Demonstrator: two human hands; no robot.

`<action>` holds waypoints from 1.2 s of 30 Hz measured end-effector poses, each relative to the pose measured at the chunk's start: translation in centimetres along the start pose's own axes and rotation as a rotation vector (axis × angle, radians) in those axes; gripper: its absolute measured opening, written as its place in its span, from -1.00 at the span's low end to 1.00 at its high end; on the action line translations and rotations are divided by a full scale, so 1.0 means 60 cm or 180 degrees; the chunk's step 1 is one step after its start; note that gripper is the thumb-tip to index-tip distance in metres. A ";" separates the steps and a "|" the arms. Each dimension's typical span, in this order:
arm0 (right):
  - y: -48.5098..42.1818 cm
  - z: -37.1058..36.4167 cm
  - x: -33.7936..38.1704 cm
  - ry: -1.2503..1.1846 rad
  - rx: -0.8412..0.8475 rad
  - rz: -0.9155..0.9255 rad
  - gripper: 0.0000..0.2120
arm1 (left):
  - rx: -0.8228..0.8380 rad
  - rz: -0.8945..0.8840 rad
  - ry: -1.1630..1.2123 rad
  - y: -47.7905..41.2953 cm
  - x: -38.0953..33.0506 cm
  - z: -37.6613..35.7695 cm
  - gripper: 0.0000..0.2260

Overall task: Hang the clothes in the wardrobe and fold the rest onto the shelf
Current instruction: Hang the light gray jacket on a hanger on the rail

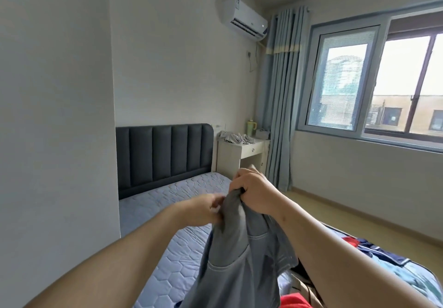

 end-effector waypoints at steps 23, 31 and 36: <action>-0.012 -0.128 0.146 -0.1065 -0.0003 0.0259 -0.79 | -0.0717 0.1584 -0.0417 0.306 0.060 0.087 -0.75; 0.073 -0.208 0.304 -0.1785 0.0920 0.1049 -0.70 | -0.1636 0.2459 -0.0685 0.543 0.022 0.072 -0.79; 0.178 -0.246 0.428 -0.1921 0.1623 0.1589 -0.68 | -0.2532 0.2992 -0.1527 0.716 -0.053 0.057 -0.86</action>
Point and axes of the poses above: each hand's wrist, its own y-axis away from the middle knuckle, its own z-axis out of the back of the hand, x = y × z, the point moved 8 cm from there along -y, towards the middle knuckle, and after that the axes turned 15 degrees about -z, right-handed, at the moved point
